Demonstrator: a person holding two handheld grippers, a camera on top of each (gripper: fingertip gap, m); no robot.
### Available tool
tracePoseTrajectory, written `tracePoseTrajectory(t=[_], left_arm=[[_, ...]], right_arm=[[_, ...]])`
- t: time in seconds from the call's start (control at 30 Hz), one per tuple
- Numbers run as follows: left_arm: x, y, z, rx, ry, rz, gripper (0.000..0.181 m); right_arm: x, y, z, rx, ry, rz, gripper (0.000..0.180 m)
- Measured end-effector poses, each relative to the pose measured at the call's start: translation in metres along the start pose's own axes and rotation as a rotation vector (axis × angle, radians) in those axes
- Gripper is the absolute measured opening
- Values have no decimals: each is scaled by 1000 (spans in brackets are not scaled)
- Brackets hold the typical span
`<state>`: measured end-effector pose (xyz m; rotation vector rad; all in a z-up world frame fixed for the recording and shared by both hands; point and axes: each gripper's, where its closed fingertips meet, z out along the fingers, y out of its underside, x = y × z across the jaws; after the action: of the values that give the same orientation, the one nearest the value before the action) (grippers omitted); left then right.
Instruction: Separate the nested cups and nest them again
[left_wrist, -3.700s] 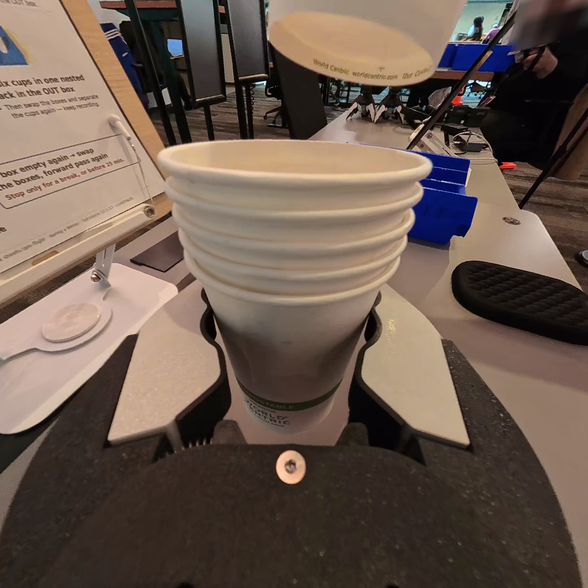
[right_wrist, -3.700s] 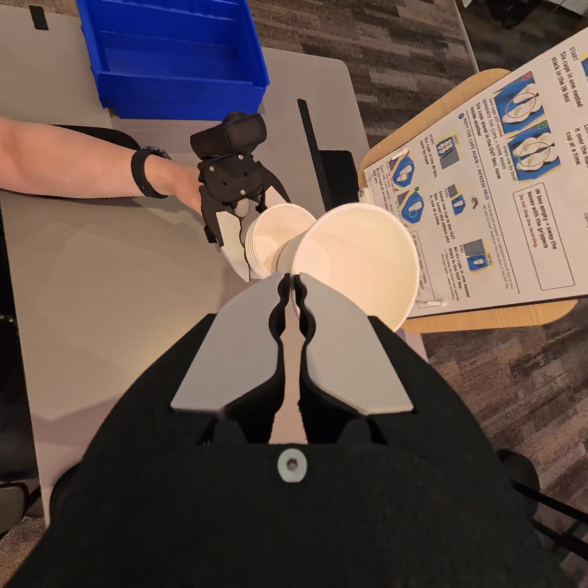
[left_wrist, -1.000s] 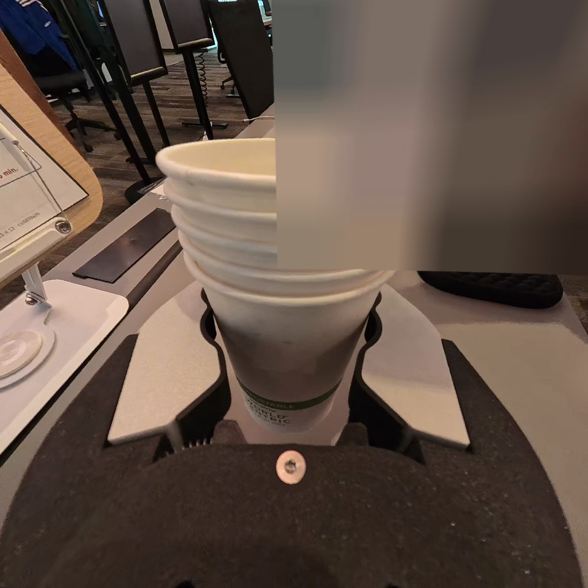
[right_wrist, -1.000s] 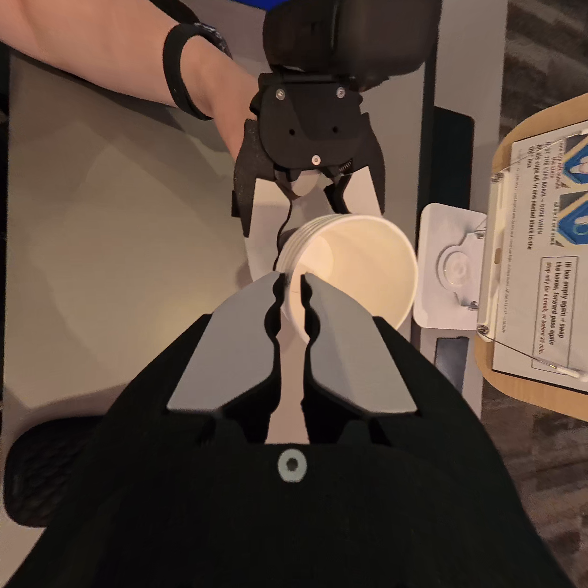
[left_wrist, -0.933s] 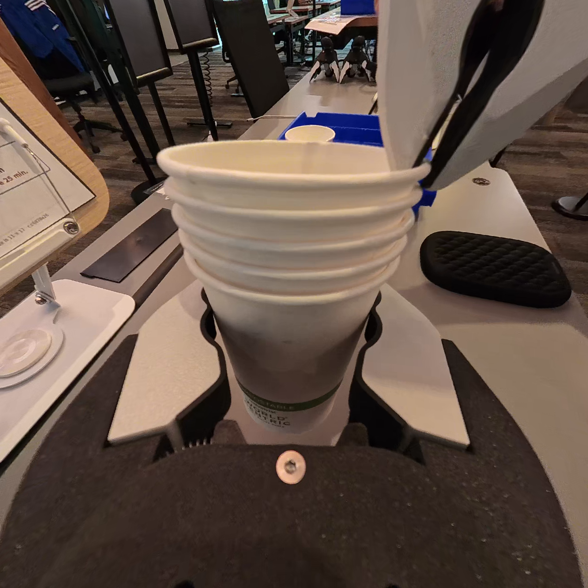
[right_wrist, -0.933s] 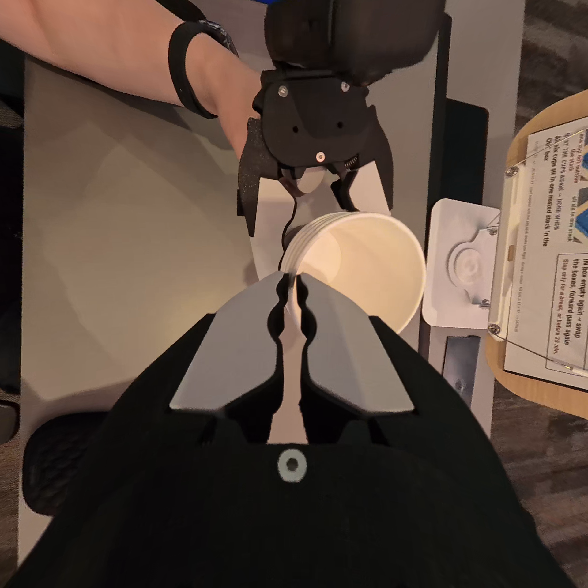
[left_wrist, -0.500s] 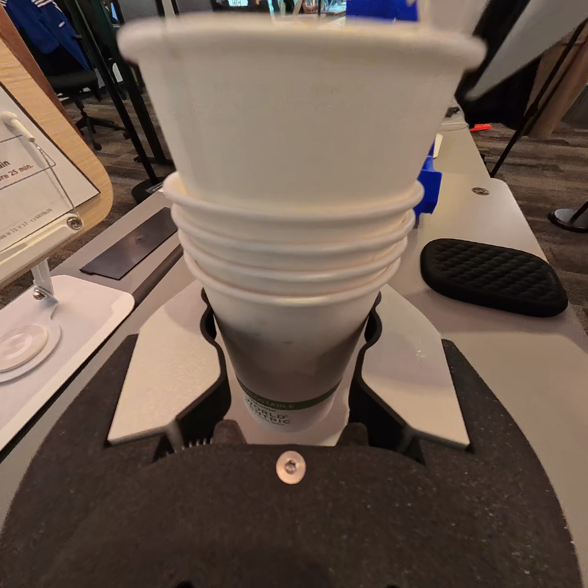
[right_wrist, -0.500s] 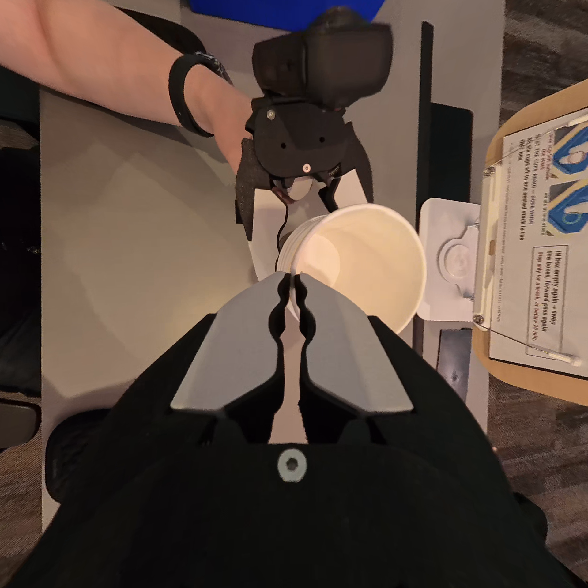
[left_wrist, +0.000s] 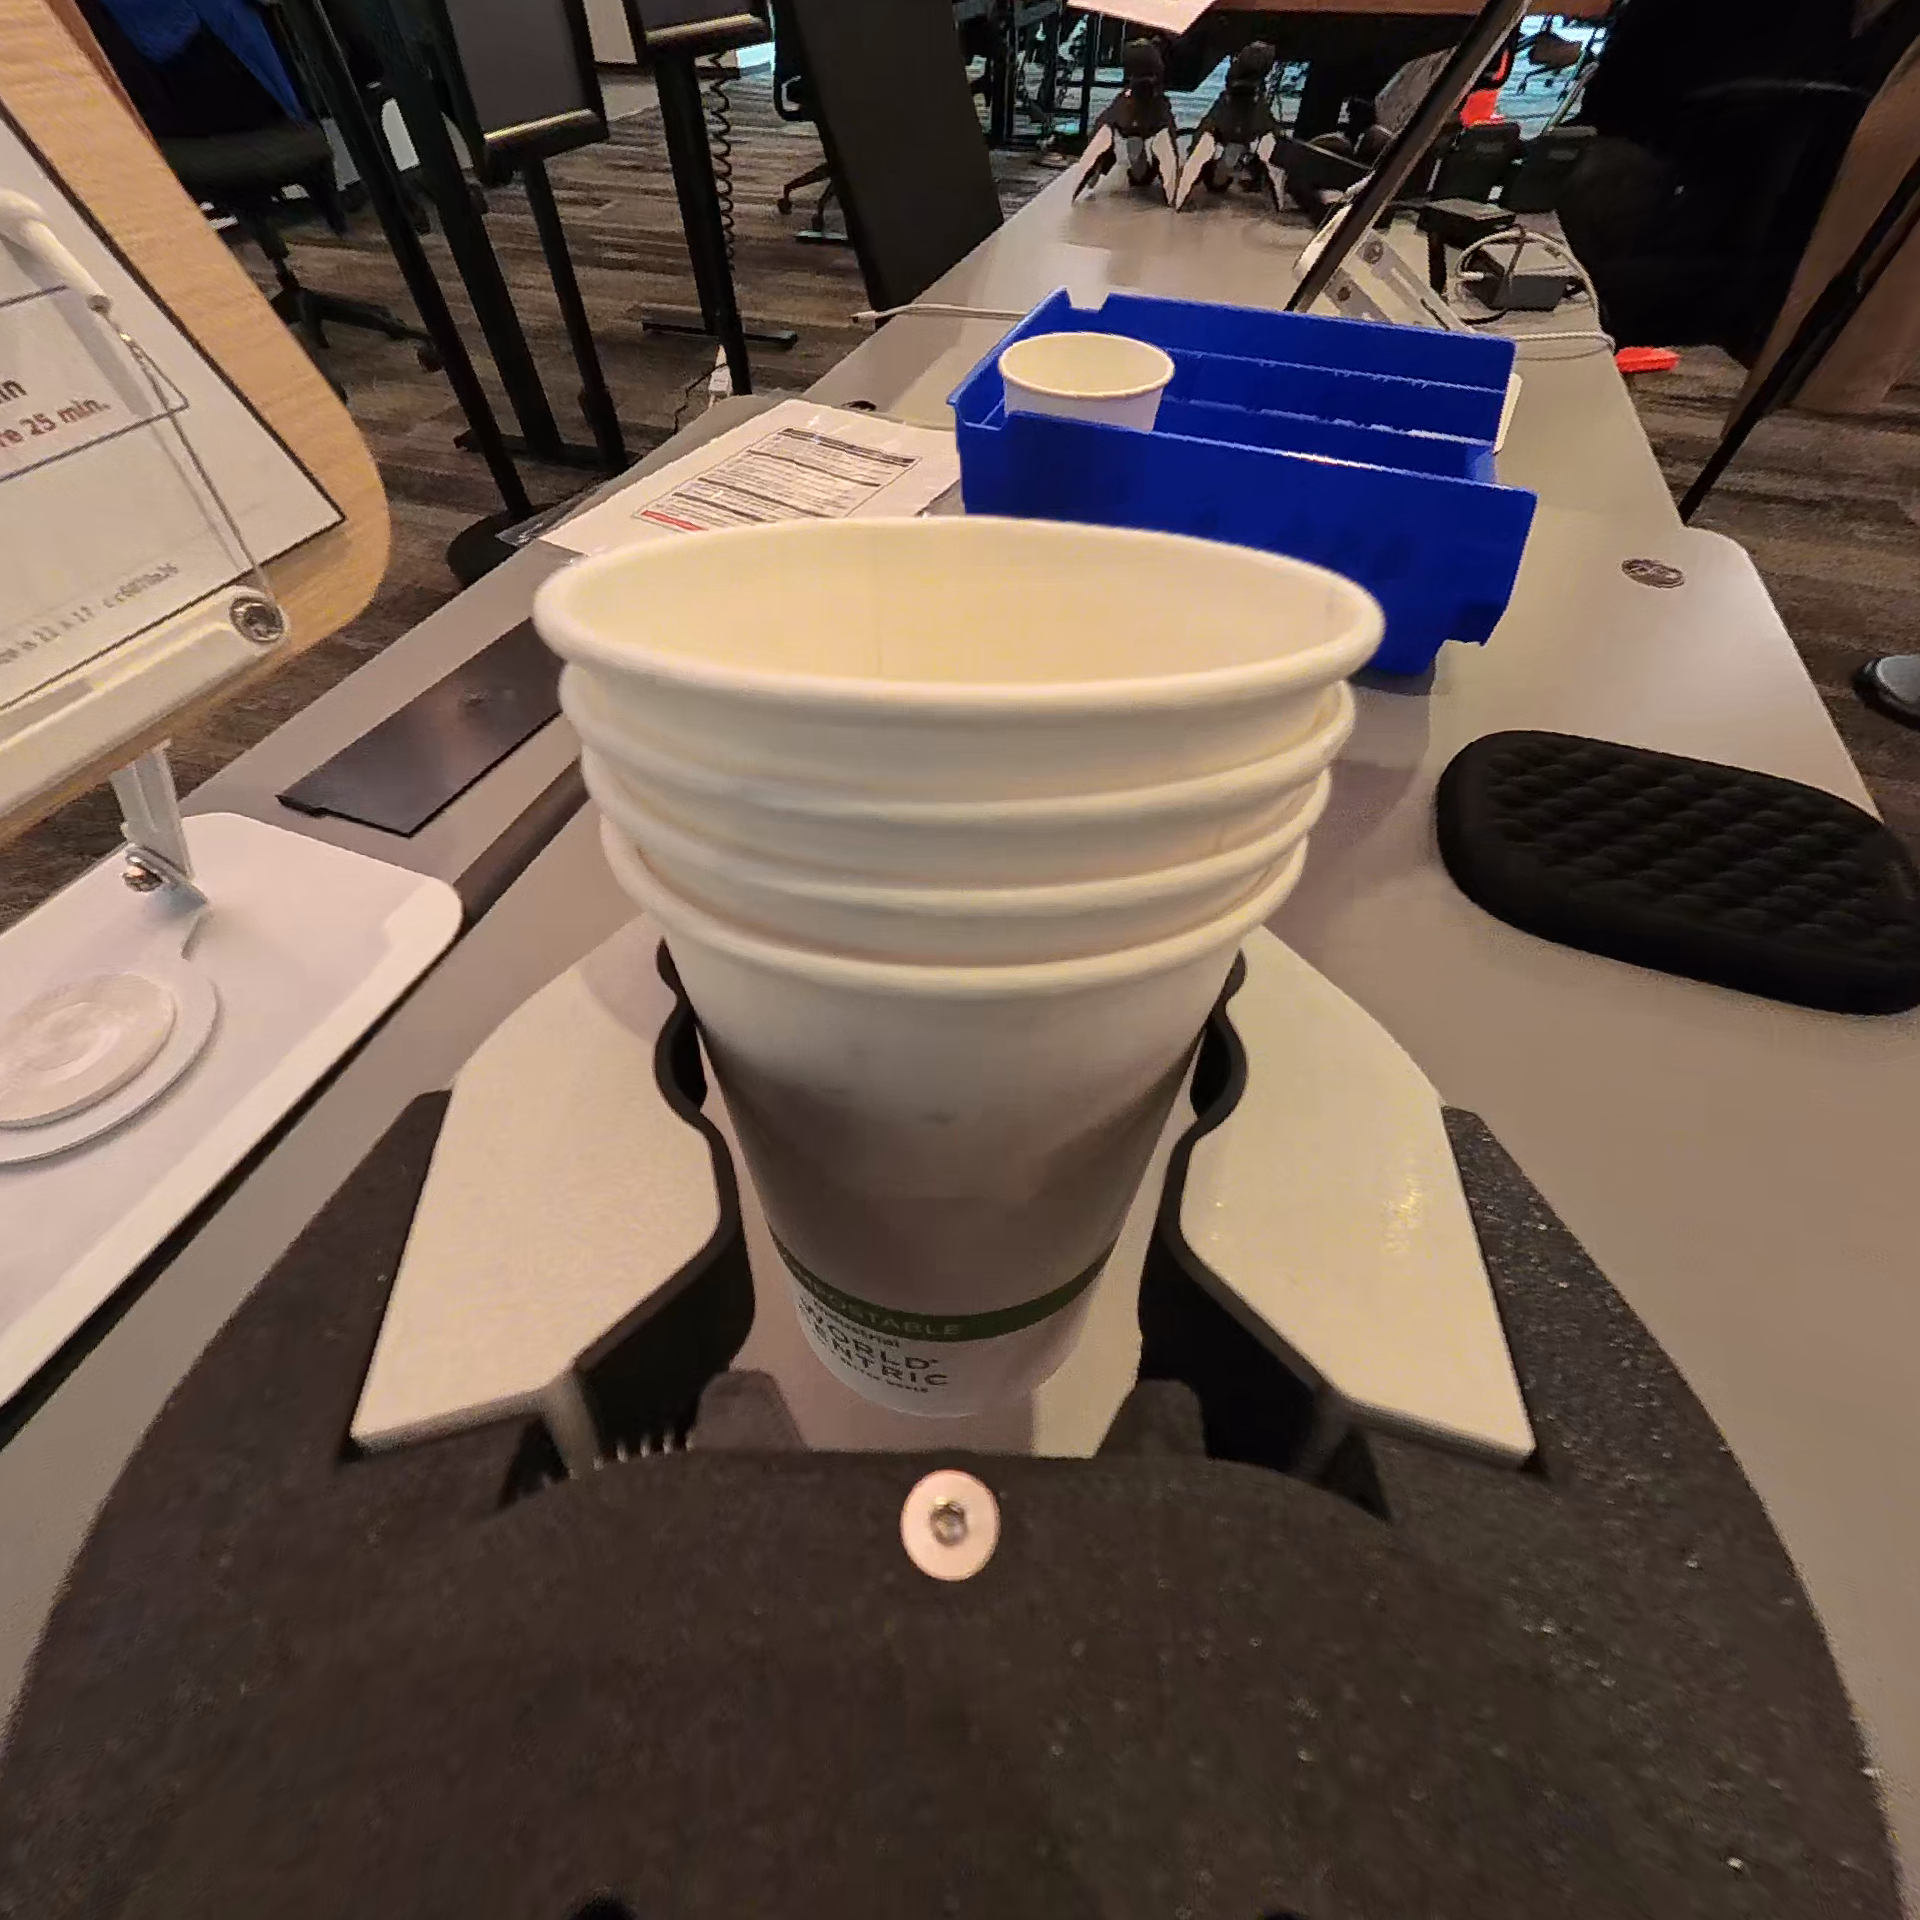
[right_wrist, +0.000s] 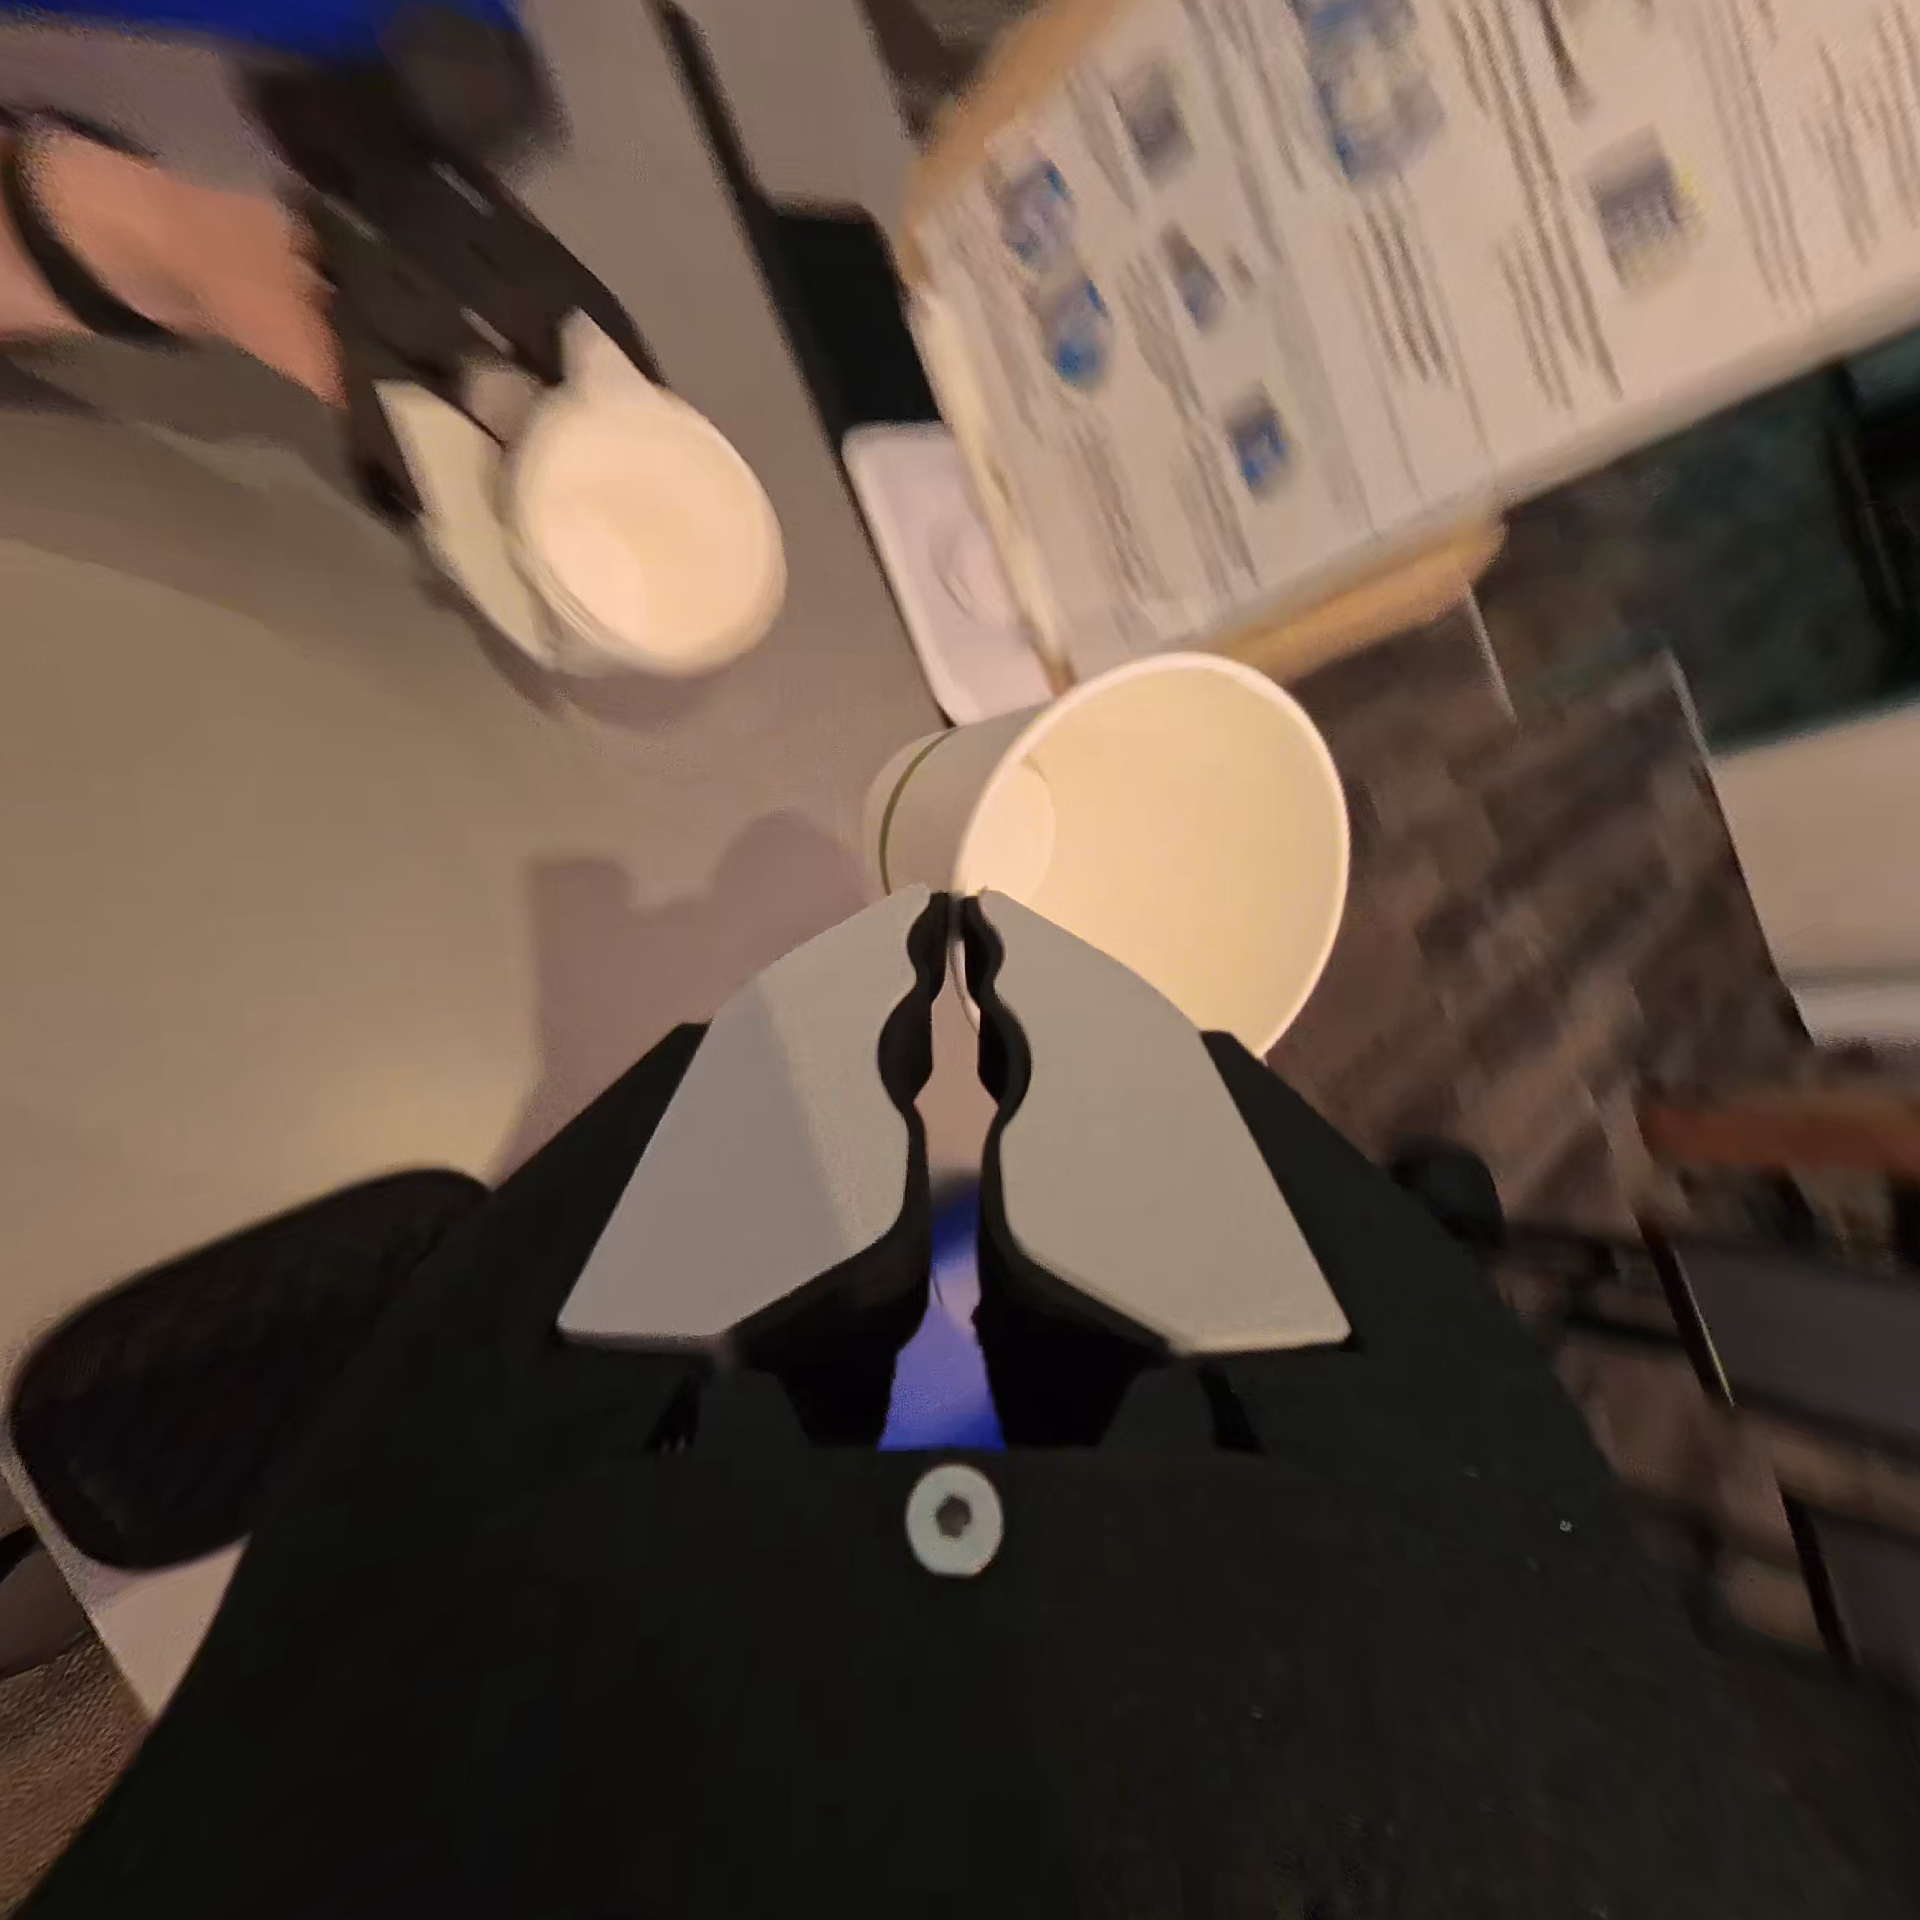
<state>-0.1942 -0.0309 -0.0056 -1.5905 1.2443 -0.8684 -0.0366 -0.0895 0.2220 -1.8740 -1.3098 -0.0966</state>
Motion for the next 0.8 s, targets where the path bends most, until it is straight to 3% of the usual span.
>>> tracePoseTrajectory(t=[0.17, 0.37, 0.53, 0.8], left_arm=[[-5, -4, -6, 10, -17, -5, 93], [-5, -7, -8, 16, -26, 2, 93], [-6, -6, -7, 4, -41, 17, 93], [-7, -6, -8, -5, -54, 31, 93]], right_arm=[[63, 156, -35, -246, 219, 296, 2], [78, 299, -4, -433, 255, 513, 3], [71, 360, 39, -482, 163, 622, 2], [67, 406, 90, -542, 101, 639, 3]])
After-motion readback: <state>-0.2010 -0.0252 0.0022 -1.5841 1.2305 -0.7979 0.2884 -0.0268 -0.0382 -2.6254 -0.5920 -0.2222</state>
